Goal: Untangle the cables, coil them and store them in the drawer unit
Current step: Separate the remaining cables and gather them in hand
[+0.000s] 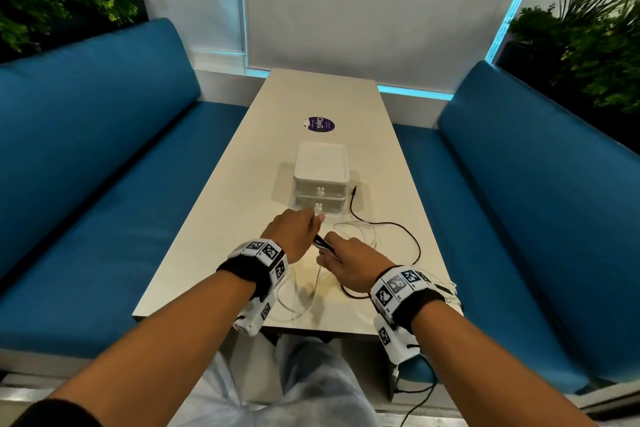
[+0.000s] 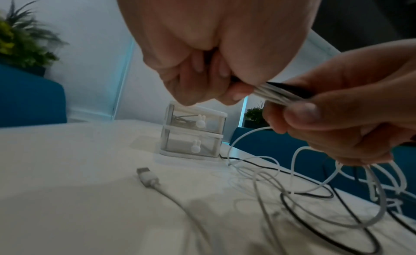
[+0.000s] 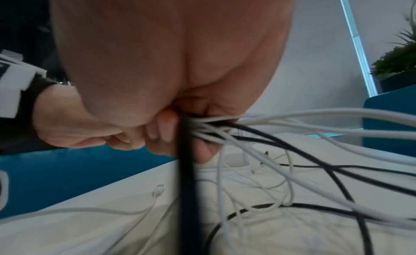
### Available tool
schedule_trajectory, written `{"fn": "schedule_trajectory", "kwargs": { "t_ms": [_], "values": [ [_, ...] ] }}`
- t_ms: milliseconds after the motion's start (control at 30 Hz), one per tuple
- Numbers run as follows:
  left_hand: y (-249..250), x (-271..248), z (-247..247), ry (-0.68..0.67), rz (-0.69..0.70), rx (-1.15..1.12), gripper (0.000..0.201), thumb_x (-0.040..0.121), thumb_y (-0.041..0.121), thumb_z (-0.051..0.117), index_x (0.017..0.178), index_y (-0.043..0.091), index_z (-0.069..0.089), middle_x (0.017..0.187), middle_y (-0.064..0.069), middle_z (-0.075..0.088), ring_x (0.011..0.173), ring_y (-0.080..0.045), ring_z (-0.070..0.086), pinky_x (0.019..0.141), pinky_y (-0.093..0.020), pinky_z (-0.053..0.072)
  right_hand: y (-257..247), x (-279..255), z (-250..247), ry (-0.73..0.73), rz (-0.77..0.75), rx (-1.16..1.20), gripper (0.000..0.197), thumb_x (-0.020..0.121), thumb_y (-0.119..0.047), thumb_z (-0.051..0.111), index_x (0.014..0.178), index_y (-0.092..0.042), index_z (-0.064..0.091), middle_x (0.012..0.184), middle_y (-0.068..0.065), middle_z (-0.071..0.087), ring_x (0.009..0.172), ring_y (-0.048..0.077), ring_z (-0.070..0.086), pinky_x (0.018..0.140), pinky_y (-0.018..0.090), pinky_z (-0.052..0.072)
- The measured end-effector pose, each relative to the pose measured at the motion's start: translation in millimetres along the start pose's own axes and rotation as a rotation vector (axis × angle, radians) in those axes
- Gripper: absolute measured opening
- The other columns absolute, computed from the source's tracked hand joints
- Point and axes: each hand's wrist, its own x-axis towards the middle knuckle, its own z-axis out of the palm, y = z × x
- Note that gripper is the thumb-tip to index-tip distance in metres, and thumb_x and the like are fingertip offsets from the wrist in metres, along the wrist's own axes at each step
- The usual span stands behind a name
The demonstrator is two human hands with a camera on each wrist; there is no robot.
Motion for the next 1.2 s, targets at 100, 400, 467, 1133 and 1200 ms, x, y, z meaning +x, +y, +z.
{"fn": "schedule_trajectory", "kwargs": {
  "t_ms": [100,400,467,1133,1200],
  "values": [
    [-6,5,-8,-0.017,0.007,0.063,0.043,0.103,0.046,0.023,0.085,0.015,0.047,0.077,-0.007,0.056,0.068,-0.03,0.054,0.062,-0.035,0.042,6,0,-1,0.006,0.002,-0.068,0.03,0.102,-0.043,0.037,0.105,-0.015,0.046,0.087,0.012,0.059,0.077,0.031,0.057,0.072,0.045,0.049],
    [-41,-1,-10,0.064,-0.08,-0.135,0.06,0.095,0.065,0.023,0.124,0.016,0.042,0.125,-0.007,0.05,0.104,-0.032,0.057,0.091,-0.042,0.045,26,10,0,0.186,0.071,-0.035,0.027,0.103,-0.041,0.032,0.105,-0.018,0.045,0.092,0.014,0.065,0.083,0.037,0.059,0.076,0.048,0.05],
    [-44,-6,-13,0.065,-0.156,-0.098,0.066,0.091,0.071,0.02,0.111,0.013,0.044,0.114,-0.007,0.05,0.095,-0.029,0.056,0.084,-0.04,0.045,27,12,-2,0.22,0.068,-0.026,0.027,0.103,-0.04,0.032,0.104,-0.017,0.045,0.091,0.015,0.065,0.083,0.037,0.059,0.076,0.048,0.05],
    [25,10,3,0.04,-0.126,-0.471,0.043,0.103,0.032,0.036,0.081,0.003,0.06,0.082,-0.013,0.064,0.076,-0.028,0.059,0.065,-0.031,0.039,3,27,-5,0.197,-0.145,0.152,0.035,0.098,-0.034,0.047,0.129,-0.018,0.042,0.083,0.006,0.066,0.069,0.024,0.058,0.063,0.034,0.044],
    [26,11,1,0.095,-0.132,-0.459,0.041,0.104,0.028,0.035,0.084,0.001,0.059,0.085,-0.015,0.064,0.079,-0.03,0.06,0.067,-0.029,0.037,0,26,-7,0.17,-0.16,0.204,0.043,0.094,-0.036,0.056,0.132,-0.02,0.042,0.087,0.002,0.069,0.07,0.017,0.065,0.065,0.032,0.05]
  ]
}}
